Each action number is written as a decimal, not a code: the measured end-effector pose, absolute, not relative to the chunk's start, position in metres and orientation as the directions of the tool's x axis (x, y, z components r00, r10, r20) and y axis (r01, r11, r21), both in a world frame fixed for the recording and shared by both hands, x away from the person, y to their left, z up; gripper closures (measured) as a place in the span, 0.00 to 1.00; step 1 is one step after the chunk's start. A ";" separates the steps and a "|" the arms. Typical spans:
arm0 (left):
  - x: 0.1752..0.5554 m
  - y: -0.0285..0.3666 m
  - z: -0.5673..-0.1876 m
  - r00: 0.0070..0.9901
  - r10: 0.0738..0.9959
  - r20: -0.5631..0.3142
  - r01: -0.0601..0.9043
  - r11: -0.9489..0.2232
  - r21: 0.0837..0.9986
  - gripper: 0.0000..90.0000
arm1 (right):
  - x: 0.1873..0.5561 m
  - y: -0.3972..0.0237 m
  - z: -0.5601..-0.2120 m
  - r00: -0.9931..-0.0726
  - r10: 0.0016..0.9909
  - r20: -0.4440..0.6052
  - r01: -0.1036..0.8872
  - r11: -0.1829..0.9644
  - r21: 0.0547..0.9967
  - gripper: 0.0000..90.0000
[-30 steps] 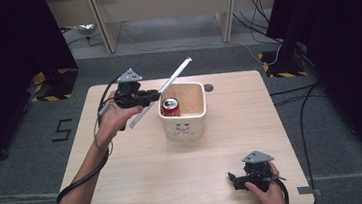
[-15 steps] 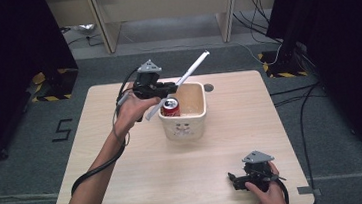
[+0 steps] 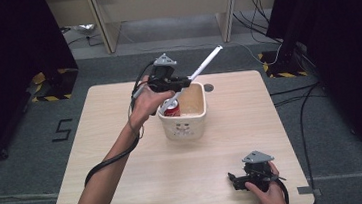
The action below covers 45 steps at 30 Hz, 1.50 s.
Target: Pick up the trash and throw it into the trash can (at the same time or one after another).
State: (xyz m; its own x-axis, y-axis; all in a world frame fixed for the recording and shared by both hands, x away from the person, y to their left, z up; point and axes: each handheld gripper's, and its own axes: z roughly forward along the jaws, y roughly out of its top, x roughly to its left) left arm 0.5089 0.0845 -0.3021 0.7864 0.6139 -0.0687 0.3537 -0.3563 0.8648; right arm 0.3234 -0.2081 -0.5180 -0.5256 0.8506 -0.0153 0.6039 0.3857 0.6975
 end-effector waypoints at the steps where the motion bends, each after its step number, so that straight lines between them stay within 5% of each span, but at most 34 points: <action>1: 0.510 0.082 -0.303 0.787 0.613 -0.071 0.355 -0.356 0.864 0.88 | 0.323 -0.208 -0.518 -0.526 0.850 -0.015 0.604 0.386 0.697 0.01; 45: 0.543 0.036 -0.346 0.764 0.634 -0.119 0.410 -0.334 0.849 0.87 | 0.323 -0.208 -0.518 -0.529 0.849 -0.013 0.604 0.387 0.696 0.01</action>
